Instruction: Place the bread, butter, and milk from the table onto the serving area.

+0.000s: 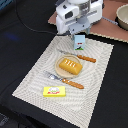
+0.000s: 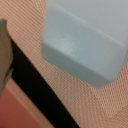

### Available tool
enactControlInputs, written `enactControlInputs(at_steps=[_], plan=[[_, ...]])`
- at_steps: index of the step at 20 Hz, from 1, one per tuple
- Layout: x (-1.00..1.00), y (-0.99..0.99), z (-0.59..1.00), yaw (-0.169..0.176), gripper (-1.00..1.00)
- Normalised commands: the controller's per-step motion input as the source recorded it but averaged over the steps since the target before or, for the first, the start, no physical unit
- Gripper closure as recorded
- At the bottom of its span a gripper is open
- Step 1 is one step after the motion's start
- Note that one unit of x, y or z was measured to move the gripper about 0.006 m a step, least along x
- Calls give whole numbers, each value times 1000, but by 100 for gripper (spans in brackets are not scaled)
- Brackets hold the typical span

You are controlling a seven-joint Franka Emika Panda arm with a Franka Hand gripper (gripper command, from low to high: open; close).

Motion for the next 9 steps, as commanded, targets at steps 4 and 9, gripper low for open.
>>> enactControlInputs(at_steps=[4,9], plan=[[474,55,1000,9,-100],[332,202,976,18,-100]])
